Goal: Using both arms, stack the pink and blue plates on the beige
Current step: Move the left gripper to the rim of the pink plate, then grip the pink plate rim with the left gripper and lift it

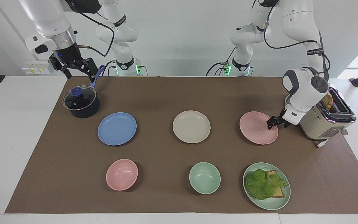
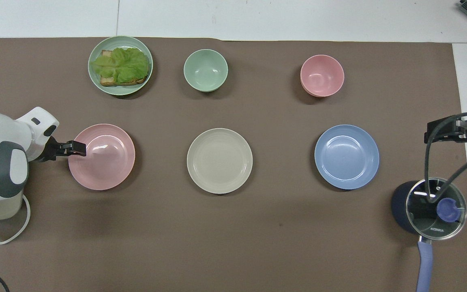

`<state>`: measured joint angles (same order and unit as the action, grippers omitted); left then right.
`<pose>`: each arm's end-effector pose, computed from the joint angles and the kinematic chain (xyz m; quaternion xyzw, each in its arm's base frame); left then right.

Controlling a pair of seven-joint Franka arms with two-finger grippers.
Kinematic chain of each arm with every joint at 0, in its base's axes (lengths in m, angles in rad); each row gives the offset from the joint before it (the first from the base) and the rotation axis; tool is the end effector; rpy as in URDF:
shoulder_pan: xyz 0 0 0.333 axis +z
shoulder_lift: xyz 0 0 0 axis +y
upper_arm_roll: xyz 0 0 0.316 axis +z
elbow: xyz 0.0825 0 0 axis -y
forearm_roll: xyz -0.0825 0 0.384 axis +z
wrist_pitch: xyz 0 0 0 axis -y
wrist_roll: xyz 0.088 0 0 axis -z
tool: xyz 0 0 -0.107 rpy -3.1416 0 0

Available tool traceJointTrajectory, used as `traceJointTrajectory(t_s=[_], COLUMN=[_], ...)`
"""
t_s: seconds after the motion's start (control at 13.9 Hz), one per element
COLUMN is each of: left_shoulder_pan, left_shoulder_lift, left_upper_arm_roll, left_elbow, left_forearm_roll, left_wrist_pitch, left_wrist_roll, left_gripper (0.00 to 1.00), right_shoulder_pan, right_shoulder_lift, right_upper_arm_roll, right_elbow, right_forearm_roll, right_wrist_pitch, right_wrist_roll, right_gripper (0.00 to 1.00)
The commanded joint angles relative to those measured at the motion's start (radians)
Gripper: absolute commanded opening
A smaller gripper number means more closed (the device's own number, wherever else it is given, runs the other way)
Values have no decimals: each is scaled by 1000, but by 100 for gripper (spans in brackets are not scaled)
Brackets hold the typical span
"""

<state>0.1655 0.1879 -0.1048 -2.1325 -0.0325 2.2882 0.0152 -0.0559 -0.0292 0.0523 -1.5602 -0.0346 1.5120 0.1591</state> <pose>0.5609 0.0341 0.3176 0.9990 0.0344 -0.0148 0.0224 0.5396 -0.0054 0.6404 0.9964 -0.0821 -0.0081 0.0187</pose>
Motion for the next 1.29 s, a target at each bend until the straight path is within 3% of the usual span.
traceJointTrajectory(t_s=[0.0,0.22,0.36,0.72,1.0,1.22], left_shoulder_pan=[2,5,15,22,17,2], left_shoulder_lift=[-13,-11,-8,45,6,-88], left_upper_arm_roll=[0,0,0,0,-1,-1], left_elbow=[-23,-21,-8,179,259,273], left_forearm_roll=[-1,-1,-1,-1,-38,-154], left_wrist_pitch=[34,34,28,-148,-284,-361], left_wrist_roll=[12,12,11,32,22,-33], left_gripper=[53,0,0,0,0,0], right_shoulder_pan=[-7,-9,-9,-7,-7,-7], right_shoulder_lift=[-6,-6,-6,-6,-6,-6], right_upper_arm_roll=[3,5,3,3,4,3], right_elbow=[-6,-6,-8,-8,-8,-8], right_forearm_roll=[-7,-8,-8,-8,-8,-7], right_wrist_pitch=[11,11,11,11,11,11], right_wrist_roll=[-15,-15,-15,-15,-15,-15], right_gripper=[100,100,100,100,100,100])
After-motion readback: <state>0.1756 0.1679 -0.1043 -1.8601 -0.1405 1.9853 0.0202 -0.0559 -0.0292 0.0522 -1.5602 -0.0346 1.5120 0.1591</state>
